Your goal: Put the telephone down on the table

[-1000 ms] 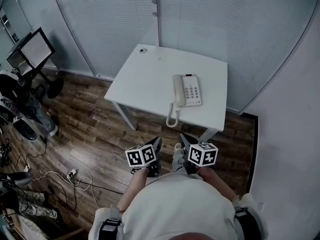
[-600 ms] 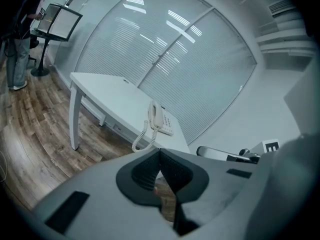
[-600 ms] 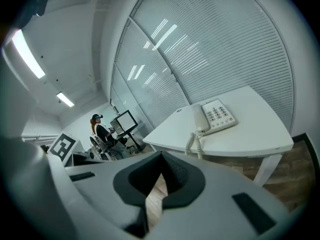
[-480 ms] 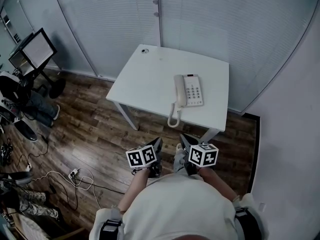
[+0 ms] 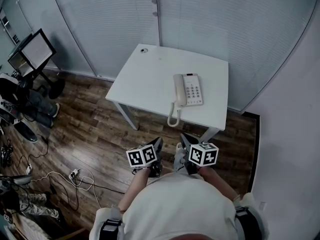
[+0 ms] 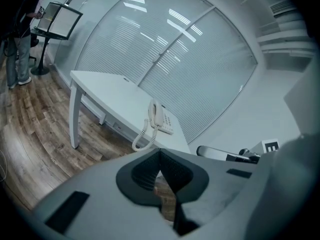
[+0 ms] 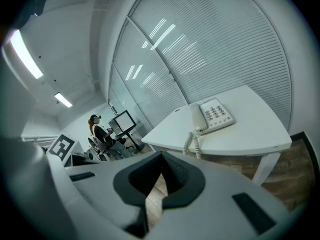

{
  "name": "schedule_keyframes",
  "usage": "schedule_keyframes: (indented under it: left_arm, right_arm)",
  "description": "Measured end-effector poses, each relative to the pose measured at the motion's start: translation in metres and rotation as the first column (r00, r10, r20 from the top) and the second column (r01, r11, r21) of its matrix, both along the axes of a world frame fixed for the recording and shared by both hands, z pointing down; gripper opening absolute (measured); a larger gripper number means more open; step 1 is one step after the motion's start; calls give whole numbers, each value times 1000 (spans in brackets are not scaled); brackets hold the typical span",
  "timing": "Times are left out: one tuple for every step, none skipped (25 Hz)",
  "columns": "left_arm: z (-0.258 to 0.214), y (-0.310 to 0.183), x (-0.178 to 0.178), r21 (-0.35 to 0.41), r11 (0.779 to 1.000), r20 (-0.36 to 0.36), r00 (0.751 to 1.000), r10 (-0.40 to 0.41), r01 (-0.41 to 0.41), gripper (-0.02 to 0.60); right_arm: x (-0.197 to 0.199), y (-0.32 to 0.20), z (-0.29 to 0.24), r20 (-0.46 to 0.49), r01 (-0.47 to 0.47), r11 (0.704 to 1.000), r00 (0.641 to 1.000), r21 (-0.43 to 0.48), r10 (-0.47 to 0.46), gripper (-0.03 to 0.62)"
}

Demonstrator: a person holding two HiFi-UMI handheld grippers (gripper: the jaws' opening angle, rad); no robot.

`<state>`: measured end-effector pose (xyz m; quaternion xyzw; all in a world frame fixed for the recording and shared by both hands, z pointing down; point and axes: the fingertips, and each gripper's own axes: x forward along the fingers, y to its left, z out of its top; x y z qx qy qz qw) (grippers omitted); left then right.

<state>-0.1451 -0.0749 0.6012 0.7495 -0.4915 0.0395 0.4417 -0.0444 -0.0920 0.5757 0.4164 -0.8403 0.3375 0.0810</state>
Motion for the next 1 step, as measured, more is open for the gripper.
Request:
schedule_keyframes:
  left_arm:
    - [0,-2,1,-1,1000,0,1000,2,-2,21]
  right_arm:
    - [0,-1,0,-1,-1,1000,1000,0,1,20]
